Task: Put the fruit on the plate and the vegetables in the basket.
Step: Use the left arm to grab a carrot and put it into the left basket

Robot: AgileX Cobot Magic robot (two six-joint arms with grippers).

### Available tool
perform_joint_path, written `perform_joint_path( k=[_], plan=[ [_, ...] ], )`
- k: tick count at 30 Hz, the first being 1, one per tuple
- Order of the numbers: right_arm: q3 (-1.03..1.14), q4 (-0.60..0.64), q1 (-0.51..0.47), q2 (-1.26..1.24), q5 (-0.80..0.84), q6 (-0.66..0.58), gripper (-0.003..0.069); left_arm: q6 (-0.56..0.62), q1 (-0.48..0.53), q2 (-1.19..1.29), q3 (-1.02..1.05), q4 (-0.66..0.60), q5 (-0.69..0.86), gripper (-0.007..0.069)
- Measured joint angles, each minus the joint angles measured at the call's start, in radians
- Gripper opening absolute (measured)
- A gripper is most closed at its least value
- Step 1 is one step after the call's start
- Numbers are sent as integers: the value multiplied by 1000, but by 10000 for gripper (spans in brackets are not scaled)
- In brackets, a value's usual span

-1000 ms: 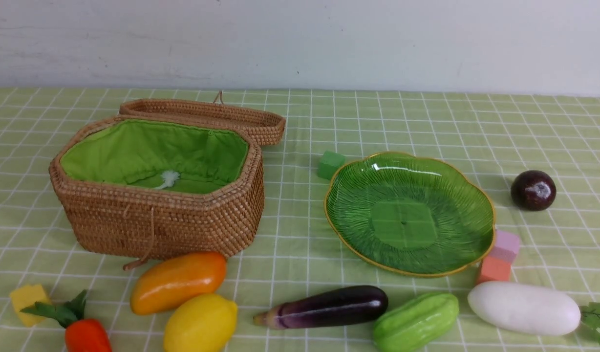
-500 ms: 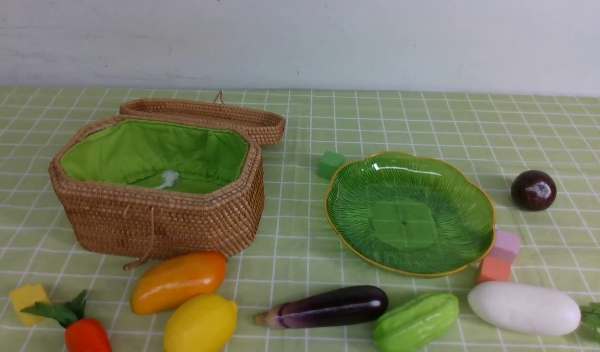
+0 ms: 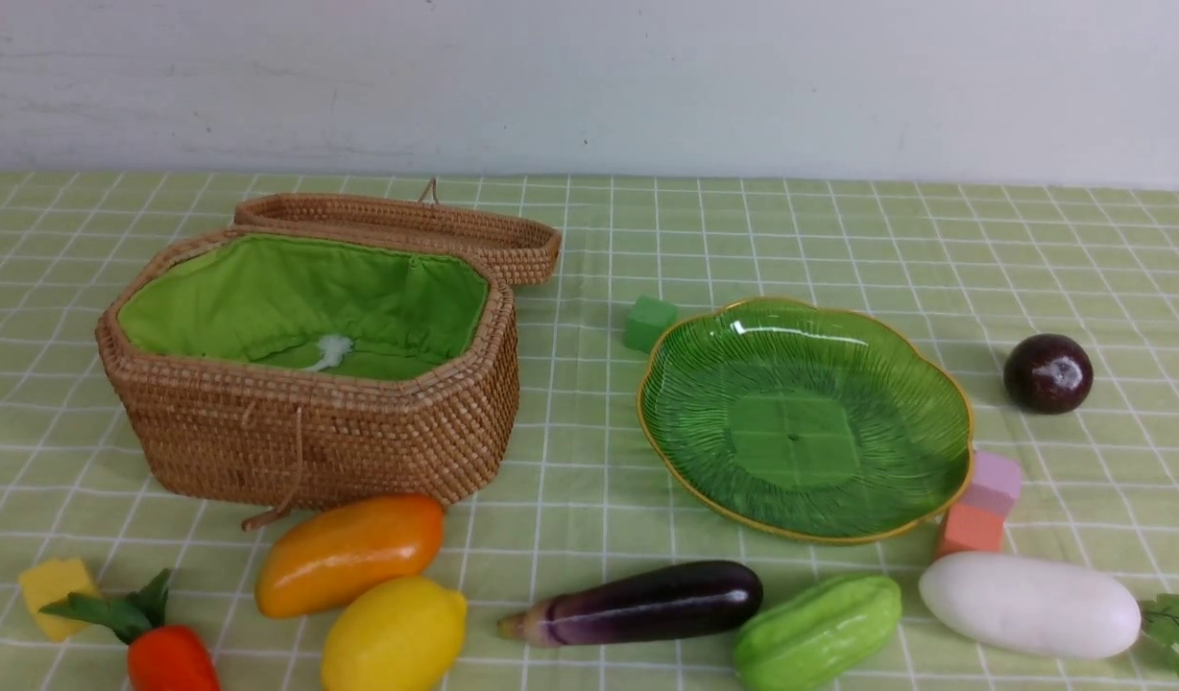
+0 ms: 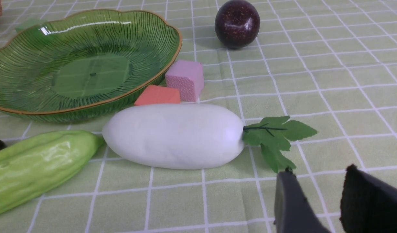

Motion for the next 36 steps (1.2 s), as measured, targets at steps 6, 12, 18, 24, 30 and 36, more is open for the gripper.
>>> perform_joint_path(
  k=[6,12,18,24,30,36],
  plan=[
    [0,0,0,0,0,0,242,0,0,0,0,4,-69,239],
    [0,0,0,0,0,0,242,0,0,0,0,7,-400,239],
    [0,0,0,0,0,0,242,-34,0,0,0,-25,-783,239],
    [0,0,0,0,0,0,242,-161,0,1,-149,-156,-880,239],
    [0,0,0,0,0,0,242,-205,0,162,-555,-183,-633,239],
    [0,0,0,0,0,0,242,-257,0,495,-1067,-185,29,239]
  ],
)
